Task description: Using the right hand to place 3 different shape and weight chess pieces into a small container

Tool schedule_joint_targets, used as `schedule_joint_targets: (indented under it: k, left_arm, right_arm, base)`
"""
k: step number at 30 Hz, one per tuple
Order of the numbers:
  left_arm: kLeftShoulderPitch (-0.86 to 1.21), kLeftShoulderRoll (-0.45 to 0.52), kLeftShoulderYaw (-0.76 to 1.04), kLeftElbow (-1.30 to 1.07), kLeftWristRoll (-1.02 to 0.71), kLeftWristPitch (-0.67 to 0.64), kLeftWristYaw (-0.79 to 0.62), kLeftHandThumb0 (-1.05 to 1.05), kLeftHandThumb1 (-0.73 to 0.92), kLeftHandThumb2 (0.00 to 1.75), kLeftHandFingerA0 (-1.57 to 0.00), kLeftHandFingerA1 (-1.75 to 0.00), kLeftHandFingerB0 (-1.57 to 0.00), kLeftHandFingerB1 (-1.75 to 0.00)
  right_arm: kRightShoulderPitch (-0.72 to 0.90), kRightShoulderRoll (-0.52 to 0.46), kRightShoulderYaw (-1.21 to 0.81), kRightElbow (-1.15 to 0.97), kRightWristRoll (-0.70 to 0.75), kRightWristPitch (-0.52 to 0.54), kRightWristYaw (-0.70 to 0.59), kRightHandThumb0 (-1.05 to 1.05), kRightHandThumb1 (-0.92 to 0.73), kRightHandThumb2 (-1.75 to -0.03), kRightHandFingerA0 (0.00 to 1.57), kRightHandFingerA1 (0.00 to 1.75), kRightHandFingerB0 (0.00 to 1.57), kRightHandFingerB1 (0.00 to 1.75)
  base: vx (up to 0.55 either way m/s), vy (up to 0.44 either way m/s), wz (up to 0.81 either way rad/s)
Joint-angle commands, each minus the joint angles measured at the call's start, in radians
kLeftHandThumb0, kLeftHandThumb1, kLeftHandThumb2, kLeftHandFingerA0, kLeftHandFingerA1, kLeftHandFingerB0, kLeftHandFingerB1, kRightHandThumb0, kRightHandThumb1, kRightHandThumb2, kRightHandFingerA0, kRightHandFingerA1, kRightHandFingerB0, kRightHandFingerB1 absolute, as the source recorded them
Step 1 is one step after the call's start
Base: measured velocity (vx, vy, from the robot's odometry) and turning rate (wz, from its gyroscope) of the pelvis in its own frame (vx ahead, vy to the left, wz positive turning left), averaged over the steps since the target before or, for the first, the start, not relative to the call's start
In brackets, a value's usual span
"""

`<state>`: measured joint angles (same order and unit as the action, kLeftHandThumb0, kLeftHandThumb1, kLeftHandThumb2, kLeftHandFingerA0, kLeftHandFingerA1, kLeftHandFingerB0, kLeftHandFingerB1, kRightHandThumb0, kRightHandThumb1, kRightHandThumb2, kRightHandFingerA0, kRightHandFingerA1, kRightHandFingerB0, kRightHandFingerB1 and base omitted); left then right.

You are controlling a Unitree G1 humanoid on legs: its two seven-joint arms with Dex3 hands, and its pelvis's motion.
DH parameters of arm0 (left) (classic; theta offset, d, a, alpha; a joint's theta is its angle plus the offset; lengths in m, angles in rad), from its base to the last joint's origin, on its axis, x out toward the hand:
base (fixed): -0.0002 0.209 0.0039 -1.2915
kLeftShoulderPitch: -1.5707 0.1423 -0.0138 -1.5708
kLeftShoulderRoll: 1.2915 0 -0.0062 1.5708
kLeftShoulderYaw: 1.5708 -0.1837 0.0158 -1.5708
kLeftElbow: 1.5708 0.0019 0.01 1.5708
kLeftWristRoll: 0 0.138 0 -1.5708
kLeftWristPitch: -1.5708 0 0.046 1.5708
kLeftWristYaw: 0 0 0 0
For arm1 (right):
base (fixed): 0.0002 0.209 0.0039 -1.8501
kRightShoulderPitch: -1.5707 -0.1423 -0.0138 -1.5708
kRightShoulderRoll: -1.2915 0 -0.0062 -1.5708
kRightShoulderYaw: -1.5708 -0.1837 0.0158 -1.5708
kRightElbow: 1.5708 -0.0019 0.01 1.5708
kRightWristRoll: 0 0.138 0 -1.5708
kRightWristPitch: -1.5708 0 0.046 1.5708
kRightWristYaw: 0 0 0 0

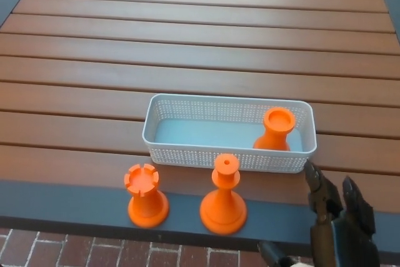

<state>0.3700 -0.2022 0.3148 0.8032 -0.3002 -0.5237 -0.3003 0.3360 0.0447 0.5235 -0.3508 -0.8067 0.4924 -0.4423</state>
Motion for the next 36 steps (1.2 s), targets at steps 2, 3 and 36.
schedule_joint_targets:
  k: [2,3,36]
  left_arm:
    - [0.007,-0.001,-0.043,0.004,0.101,-0.012,0.136,-0.08,0.61,1.03,-1.0,-1.49,-0.89,-1.24]
    - [0.001,-0.001,-0.046,0.012,0.1,-0.009,0.142,-0.09,0.6,1.03,-1.0,-1.49,-0.88,-1.25]
    - [-0.016,0.02,-0.084,0.024,0.08,-0.017,0.154,-0.06,0.55,1.12,-1.02,-1.47,-0.91,-1.22]
  right_arm:
    - [0.025,0.181,0.208,0.052,-0.047,0.035,-0.087,-0.83,-0.47,-0.82,0.0,0.16,0.06,0.22]
    - [0.032,0.18,0.241,0.06,-0.06,0.04,-0.087,-0.77,-0.45,-0.83,0.0,0.23,0.11,0.24]
    - [-0.136,0.233,0.292,0.221,-0.046,0.09,-0.056,-0.71,-0.44,-0.81,0.0,0.21,0.09,0.43]
  base:
    - [0.0,0.0,0.0]
    - [0.0,0.0,0.0]
    - [0.0,0.0,0.0]
